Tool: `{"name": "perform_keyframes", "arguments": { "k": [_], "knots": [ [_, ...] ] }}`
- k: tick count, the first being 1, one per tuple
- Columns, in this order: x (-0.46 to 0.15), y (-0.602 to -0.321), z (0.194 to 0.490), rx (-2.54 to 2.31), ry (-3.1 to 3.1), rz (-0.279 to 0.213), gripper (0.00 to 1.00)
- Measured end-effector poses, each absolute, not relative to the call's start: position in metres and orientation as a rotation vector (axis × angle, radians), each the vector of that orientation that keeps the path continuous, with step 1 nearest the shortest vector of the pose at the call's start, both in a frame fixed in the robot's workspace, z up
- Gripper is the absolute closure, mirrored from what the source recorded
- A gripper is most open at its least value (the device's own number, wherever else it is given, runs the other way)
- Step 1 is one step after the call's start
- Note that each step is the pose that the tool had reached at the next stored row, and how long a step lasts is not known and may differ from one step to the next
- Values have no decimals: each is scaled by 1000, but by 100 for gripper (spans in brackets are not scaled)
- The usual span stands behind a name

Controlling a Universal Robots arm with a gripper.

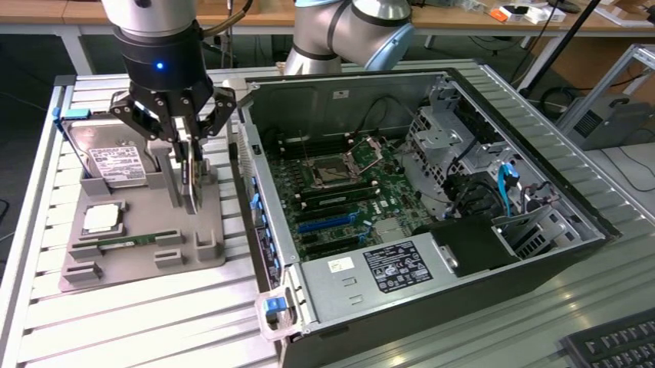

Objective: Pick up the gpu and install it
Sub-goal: 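Pick up the gpu and move the gpu toward the slot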

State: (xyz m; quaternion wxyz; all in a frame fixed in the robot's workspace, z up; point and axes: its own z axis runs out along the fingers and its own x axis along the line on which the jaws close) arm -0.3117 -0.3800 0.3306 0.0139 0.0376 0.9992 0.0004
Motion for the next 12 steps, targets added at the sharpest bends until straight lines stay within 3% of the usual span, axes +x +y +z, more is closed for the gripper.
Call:
{"name": "perform_keyframes", "arguments": {
  "k": [12],
  "knots": [
    [-312, -380, 334, 117, 3112, 1, 73]
  ]
}}
